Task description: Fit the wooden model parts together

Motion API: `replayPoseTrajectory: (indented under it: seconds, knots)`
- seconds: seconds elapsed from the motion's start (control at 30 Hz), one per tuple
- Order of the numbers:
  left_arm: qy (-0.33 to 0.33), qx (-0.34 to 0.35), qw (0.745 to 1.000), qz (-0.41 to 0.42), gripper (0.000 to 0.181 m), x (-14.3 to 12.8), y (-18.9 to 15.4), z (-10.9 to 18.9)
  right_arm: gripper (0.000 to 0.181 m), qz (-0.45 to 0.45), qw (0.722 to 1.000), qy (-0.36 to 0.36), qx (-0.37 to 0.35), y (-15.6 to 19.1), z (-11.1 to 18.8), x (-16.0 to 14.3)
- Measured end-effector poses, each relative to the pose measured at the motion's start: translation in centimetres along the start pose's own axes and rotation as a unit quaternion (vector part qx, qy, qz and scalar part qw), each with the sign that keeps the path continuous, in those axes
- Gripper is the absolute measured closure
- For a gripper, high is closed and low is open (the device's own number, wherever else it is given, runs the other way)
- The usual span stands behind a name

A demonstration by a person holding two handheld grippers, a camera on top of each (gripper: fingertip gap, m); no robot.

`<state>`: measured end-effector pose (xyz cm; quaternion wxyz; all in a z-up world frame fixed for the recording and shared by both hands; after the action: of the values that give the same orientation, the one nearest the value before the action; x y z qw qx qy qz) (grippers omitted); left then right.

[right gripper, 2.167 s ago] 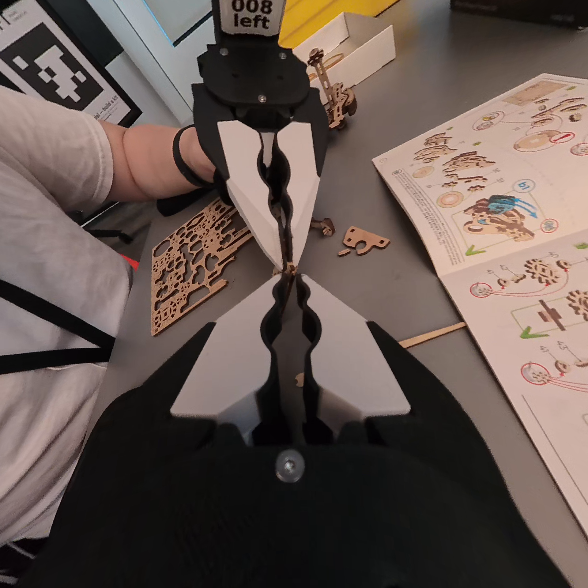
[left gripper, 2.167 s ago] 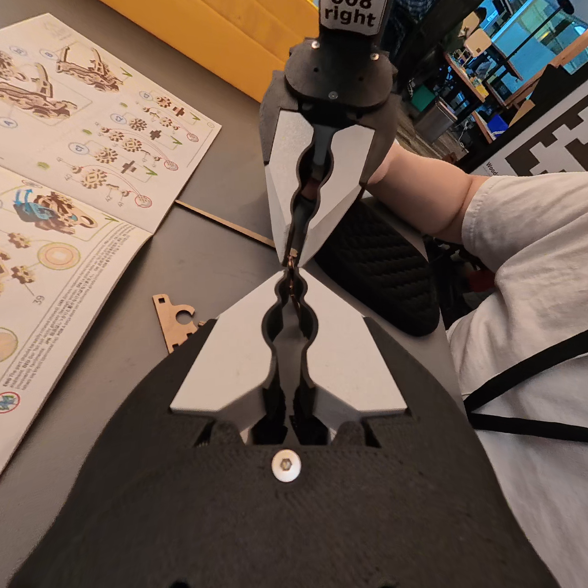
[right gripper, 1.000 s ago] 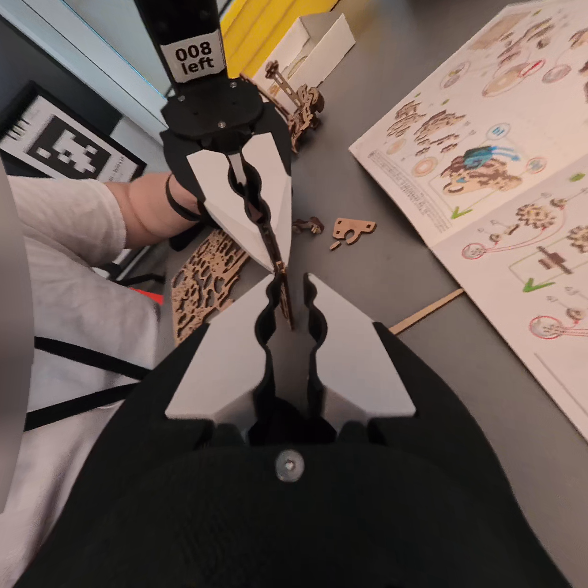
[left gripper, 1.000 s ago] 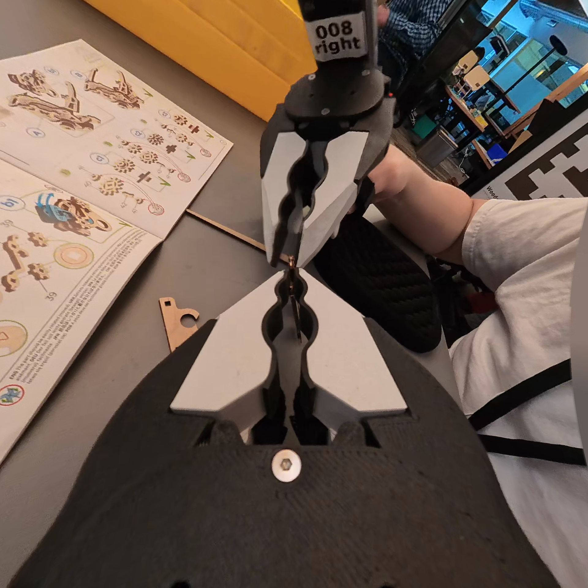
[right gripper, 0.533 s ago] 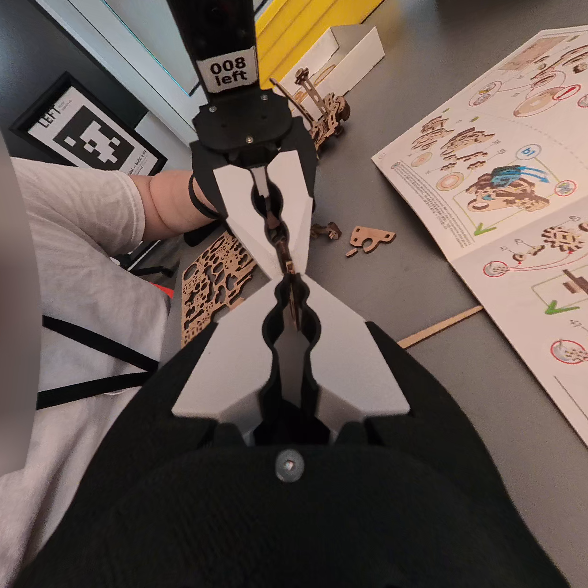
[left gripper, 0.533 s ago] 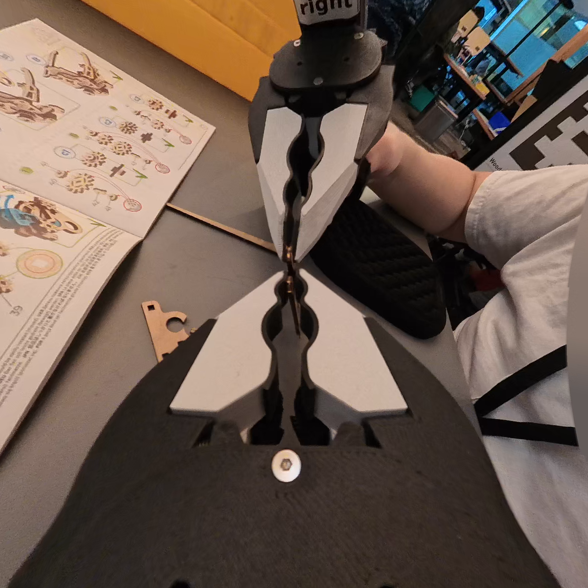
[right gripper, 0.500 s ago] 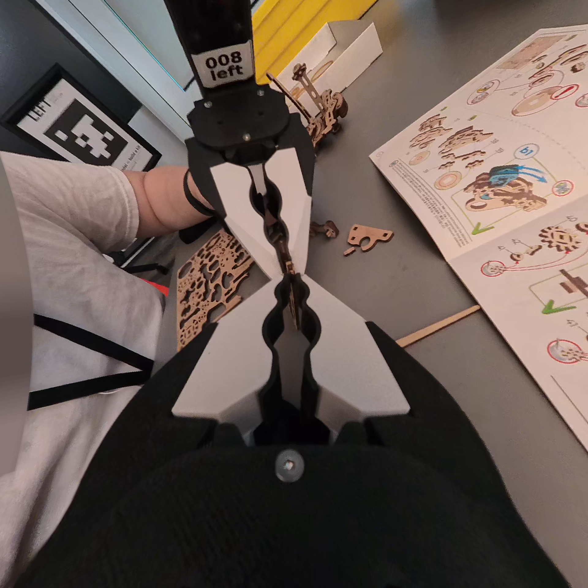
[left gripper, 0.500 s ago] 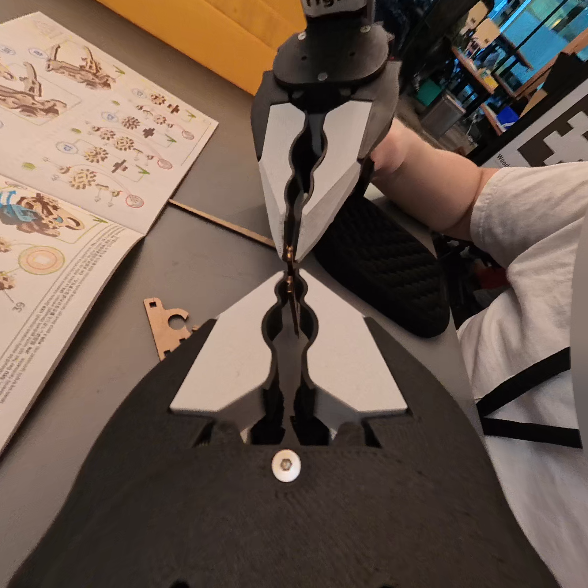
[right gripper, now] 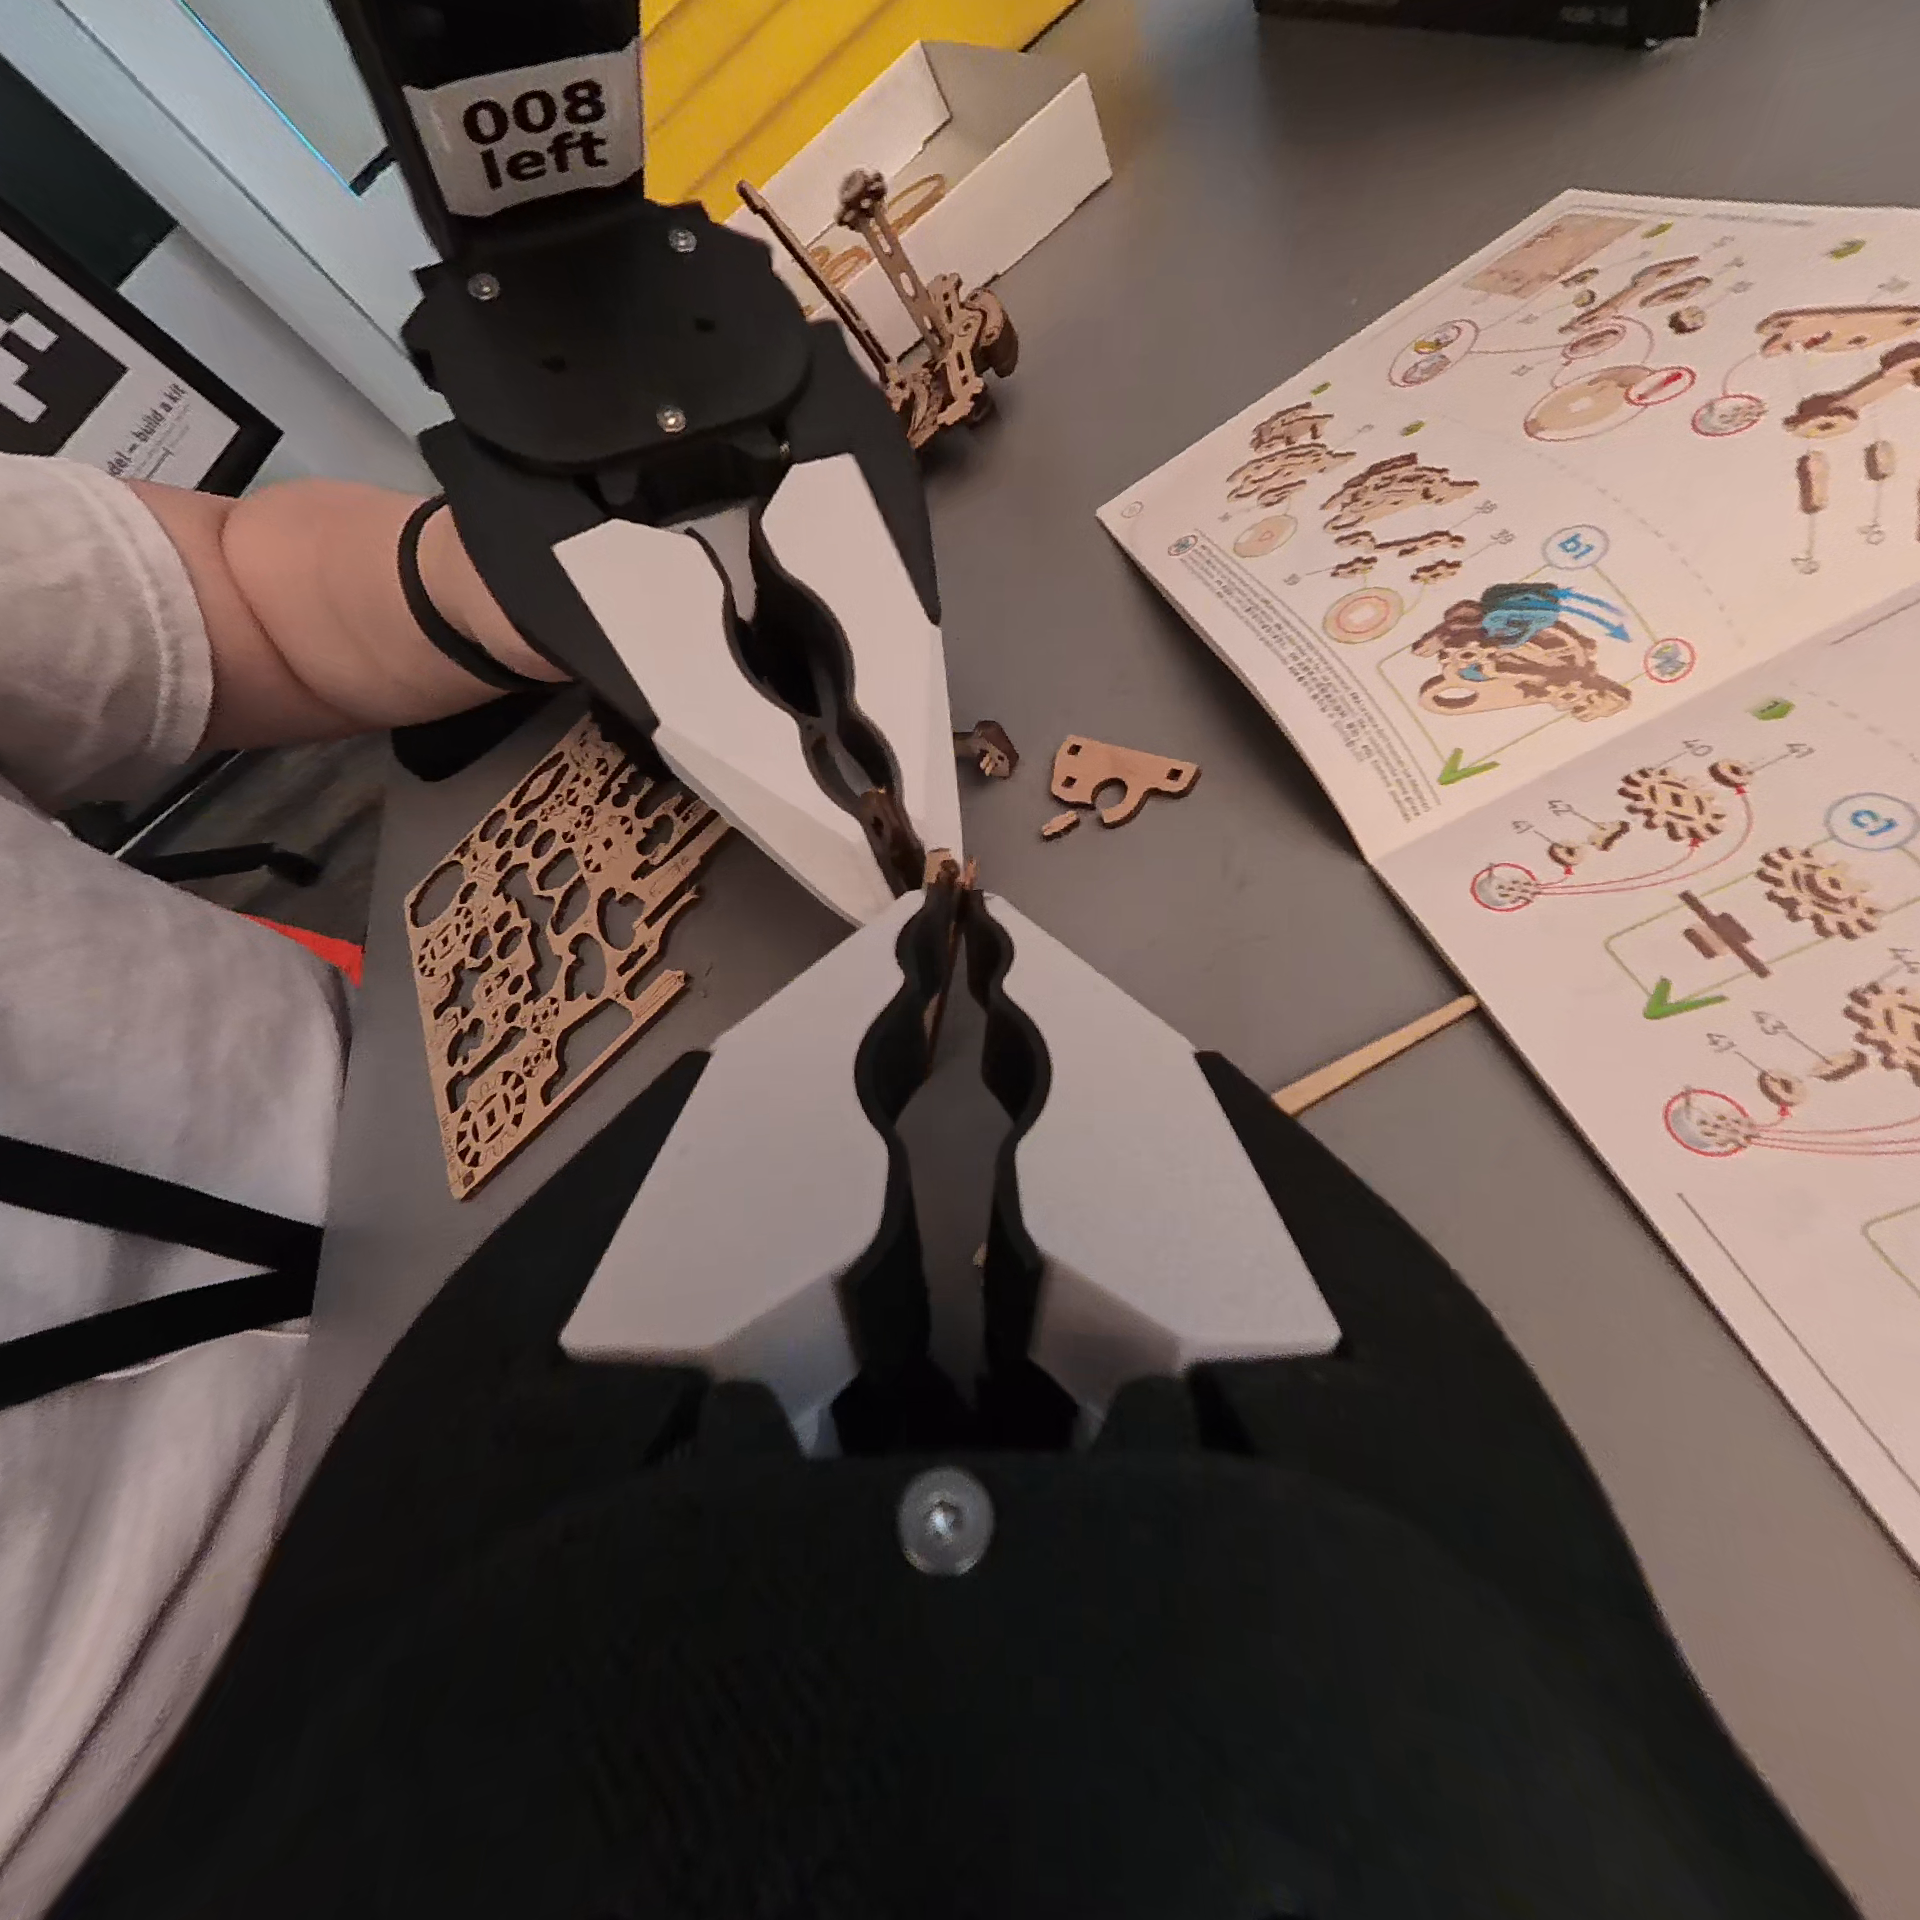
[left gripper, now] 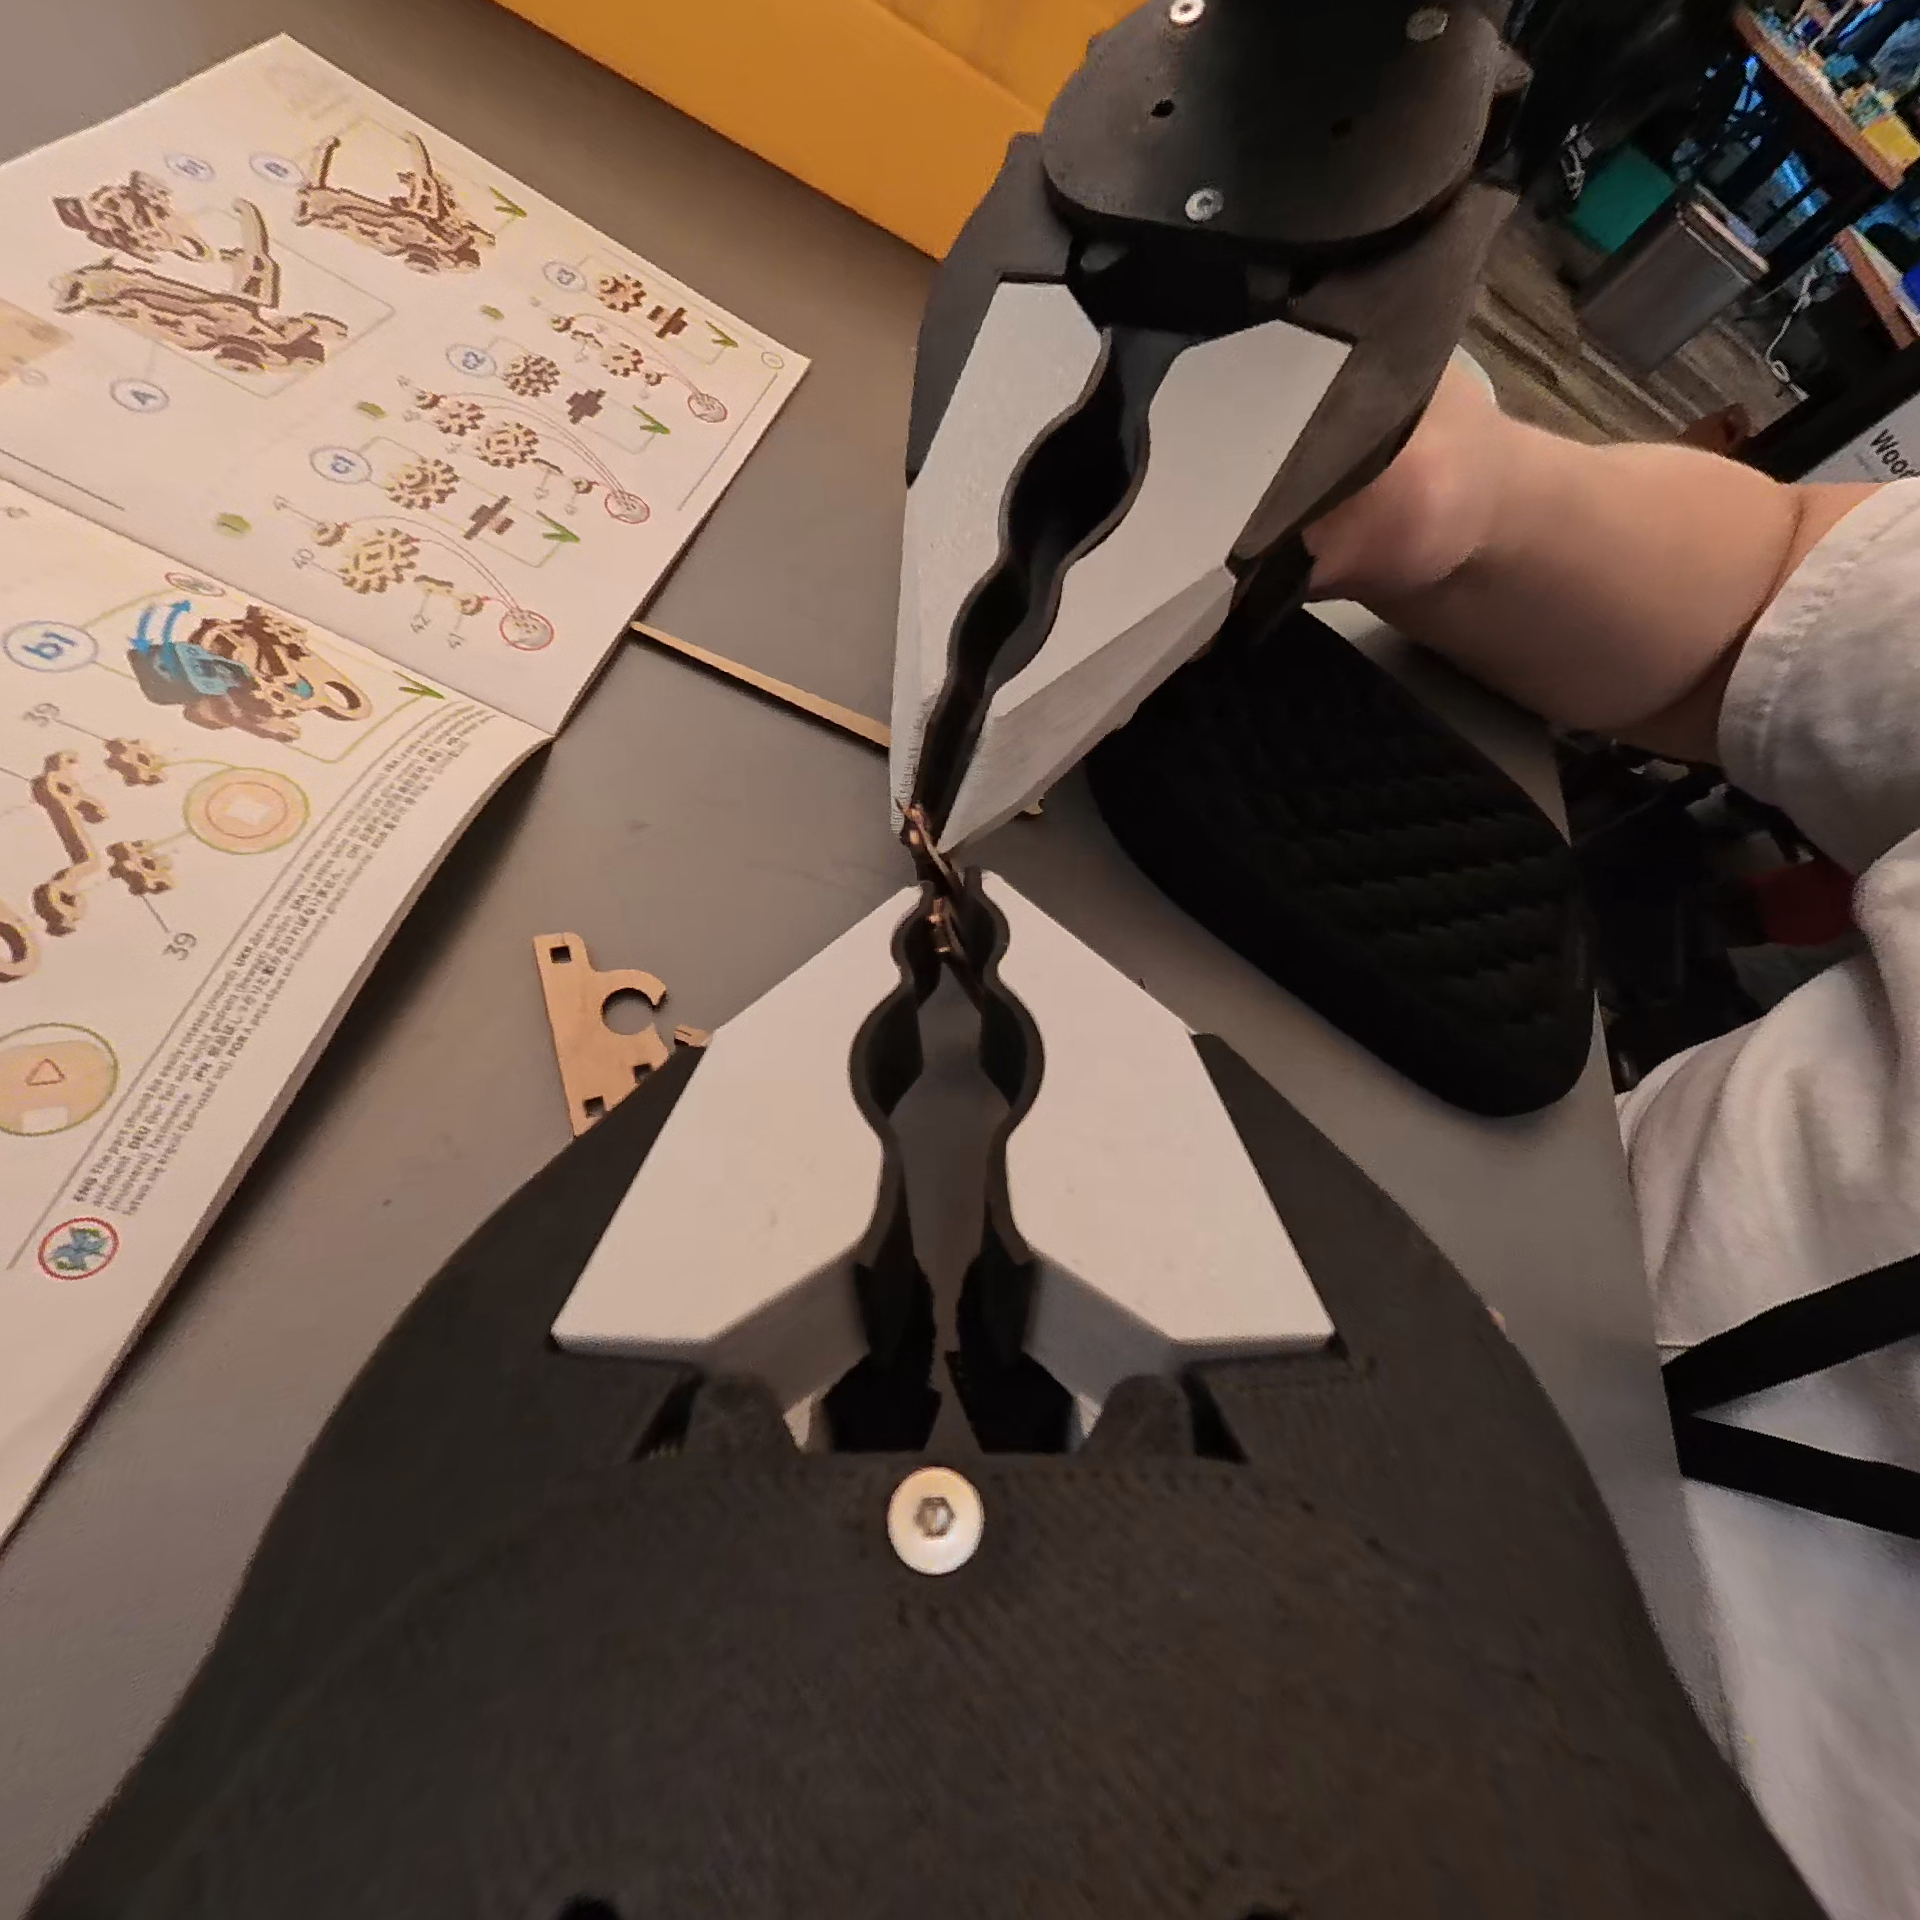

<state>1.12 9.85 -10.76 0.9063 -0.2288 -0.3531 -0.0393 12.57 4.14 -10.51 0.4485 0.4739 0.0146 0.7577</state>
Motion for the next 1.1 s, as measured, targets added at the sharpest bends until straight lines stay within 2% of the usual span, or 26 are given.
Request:
replayPoseTrajectory:
  seconds: [0.13, 0.27, 0.43, 0.67, 1.0, 1.03, 1.1]
  knots:
    - [-0.007, -0.026, 1.0, 0.002, 0.18, 0.13, 0.09, 0.21, 0.181, 0.007, 0.999, -0.016, 0.051, -0.2, 0.33, 0.08]
    - [-0.006, -0.024, 1.0, -0.005, 0.181, 0.12, -0.01, 0.21, 0.181, -0.001, 0.997, -0.029, 0.067, -0.3, 0.5, 0.15]
    - [-0.006, -0.021, 1.0, -0.003, 0.181, 0.13, 0.02, 0.2, 0.181, 0.003, 0.998, -0.026, 0.056, -0.28, 0.5, 0.19]
    - [0.001, 0.025, 0.999, -0.029, 0.18, 0.19, -0.67, 0.02, 0.181, 0.002, 0.999, -0.019, 0.029, -0.15, 0.45, 0.1]
    - [0.012, 0.051, 0.998, -0.028, 0.178, 0.03, -0.49, -0.27, 0.181, 0.027, 0.998, -0.005, -0.062, 0.32, -0.23, 0.06]
    - [0.013, 0.052, 0.998, -0.031, 0.178, 0.01, -0.51, -0.24, 0.181, 0.034, 0.997, -0.004, -0.064, 0.41, -0.21, 0.09]
    - [-0.005, 0.03, 0.999, -0.023, 0.179, 0.15, -0.45, -0.04, 0.181, 0.03, 0.999, -0.027, -0.021, 0.16, 0.46, 0.21]
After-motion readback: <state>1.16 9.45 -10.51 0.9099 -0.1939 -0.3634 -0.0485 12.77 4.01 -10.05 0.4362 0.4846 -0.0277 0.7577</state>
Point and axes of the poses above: each gripper's, where its closed fingertips meet, z back along the fingers, x out of its top, y = z × x across the jaws, the point moved 8 cm from there along z, back along the fingers, and after that the axes turned 10 degrees about y, right-handed, at the moved point
